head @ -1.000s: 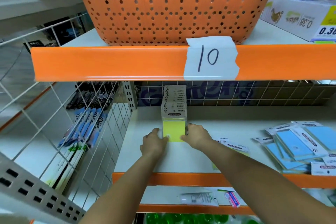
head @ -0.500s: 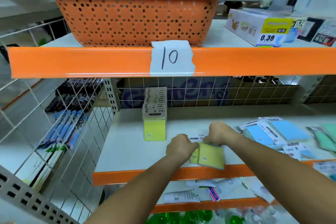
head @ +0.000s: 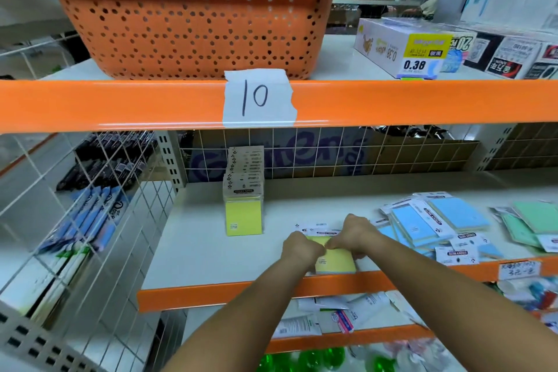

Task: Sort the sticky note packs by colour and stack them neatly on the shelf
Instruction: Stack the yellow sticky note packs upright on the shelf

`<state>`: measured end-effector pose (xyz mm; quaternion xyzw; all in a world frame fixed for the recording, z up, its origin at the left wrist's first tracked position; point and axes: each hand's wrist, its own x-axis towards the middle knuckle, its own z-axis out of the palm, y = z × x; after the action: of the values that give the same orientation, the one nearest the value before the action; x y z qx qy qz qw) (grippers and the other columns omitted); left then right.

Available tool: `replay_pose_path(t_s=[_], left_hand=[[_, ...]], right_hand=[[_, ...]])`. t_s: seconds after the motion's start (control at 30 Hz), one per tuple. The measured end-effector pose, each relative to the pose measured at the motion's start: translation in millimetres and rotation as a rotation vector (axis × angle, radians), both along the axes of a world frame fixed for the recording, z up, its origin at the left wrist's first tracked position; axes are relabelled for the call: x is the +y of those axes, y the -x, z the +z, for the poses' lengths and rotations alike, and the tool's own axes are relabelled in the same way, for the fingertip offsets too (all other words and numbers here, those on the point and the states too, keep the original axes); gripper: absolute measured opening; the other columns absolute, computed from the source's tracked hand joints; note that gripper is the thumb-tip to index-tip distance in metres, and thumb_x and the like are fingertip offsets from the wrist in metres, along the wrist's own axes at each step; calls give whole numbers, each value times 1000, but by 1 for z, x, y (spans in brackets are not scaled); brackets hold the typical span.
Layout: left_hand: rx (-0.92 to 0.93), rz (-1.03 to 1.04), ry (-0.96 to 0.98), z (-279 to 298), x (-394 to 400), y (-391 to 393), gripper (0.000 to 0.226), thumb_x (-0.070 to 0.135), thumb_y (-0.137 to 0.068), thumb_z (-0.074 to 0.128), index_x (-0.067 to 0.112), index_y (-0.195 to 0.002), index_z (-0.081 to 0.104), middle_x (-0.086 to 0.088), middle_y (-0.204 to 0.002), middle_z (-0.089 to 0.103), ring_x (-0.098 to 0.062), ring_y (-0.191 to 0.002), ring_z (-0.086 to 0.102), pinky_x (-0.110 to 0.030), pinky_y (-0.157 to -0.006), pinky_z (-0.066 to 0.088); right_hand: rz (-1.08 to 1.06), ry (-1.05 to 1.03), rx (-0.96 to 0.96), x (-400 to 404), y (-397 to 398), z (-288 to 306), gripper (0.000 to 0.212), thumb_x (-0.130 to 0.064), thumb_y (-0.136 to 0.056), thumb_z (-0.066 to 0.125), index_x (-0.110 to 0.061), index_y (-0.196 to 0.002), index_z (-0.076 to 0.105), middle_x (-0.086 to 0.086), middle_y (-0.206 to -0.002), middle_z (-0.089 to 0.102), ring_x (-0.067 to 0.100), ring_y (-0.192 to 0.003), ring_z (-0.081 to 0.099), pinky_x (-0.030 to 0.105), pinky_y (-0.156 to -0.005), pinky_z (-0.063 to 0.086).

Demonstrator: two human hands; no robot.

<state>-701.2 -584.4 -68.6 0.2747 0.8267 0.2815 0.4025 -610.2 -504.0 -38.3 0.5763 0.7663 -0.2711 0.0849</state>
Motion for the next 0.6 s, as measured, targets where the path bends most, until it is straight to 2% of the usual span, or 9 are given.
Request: replay_pose_path(t_s=[0.07, 0.13, 0.27, 0.33, 0.37, 0.4, 0.47, 0.53, 0.6], left_hand=[[-53, 20, -1, 2, 0, 4, 21, 24, -81, 71, 7, -84, 58, -5, -72, 63, -23, -90, 68, -23, -67, 47], [-91, 60, -26, 1, -1, 10, 27, 24, -81, 71, 4, -97, 61, -11, -84, 69, -23, -79, 63, -25, -73, 50], [-4, 139, -141, 0, -10, 22, 39, 30, -80, 70, 11, -106, 49, -9, -105, 60, -26, -93, 61, -28, -68, 46], [22, 197, -200, -2, -15, 30, 41, 30, -78, 71, 15, -106, 45, -10, -110, 58, -29, -94, 62, -33, -73, 47], [13, 233, -237, -2, -18, 33, 40, 28, -78, 71, 16, -105, 43, -9, -108, 58, -27, -89, 61, -33, -72, 46], [7, 266, -275, -1, -21, 36, 39, 24, -80, 70, 16, -106, 42, -7, -103, 58, -25, -83, 58, -32, -70, 44], [40, 318, -337, 2, -28, 45, 34, 19, -83, 66, 14, -105, 41, -1, -88, 54, -22, -72, 52, -31, -67, 41], [106, 361, -387, 6, -35, 54, 30, 16, -84, 63, 14, -103, 39, 4, -77, 47, -18, -65, 48, -30, -63, 38], [160, 357, -424, 9, -42, 63, 29, 15, -84, 61, 17, -103, 40, 8, -78, 49, -18, -70, 51, -30, -64, 40]], right_hand=[[12, -23, 8, 0, 4, 3, 52, -38, -71, 81, -9, -97, 46, 5, -92, 53, 23, -79, 59, 29, -62, 52], [16, -46, 12, 1, 8, 7, 44, -41, -73, 80, -12, -80, 47, 2, -85, 52, 21, -79, 57, 27, -62, 47], [8, -38, 101, -4, 27, 10, 44, -38, -81, 75, -14, -67, 40, 1, -71, 43, 23, -78, 50, 25, -50, 36], [45, -28, 136, -8, 37, 8, 31, -36, -82, 73, -11, -81, 55, 4, -85, 55, 27, -89, 56, 27, -65, 47], [47, -29, 180, -10, 42, 7, 35, -35, -83, 73, -8, -101, 61, 8, -102, 60, 27, -100, 59, 29, -76, 49], [46, -24, 233, -12, 46, 5, 50, -33, -82, 74, -6, -121, 56, 10, -118, 59, 27, -108, 59, 30, -83, 49], [62, -22, 337, -16, 53, 3, 66, -32, -80, 76, -10, -133, 44, 12, -125, 56, 28, -107, 59, 29, -76, 47], [102, -48, 408, -20, 60, 3, 61, -31, -76, 79, -14, -121, 42, 10, -112, 60, 26, -97, 59, 27, -64, 42], [125, -68, 475, -22, 67, 1, 55, -28, -73, 80, -15, -109, 40, 4, -98, 60, 23, -88, 58, 27, -56, 39]])
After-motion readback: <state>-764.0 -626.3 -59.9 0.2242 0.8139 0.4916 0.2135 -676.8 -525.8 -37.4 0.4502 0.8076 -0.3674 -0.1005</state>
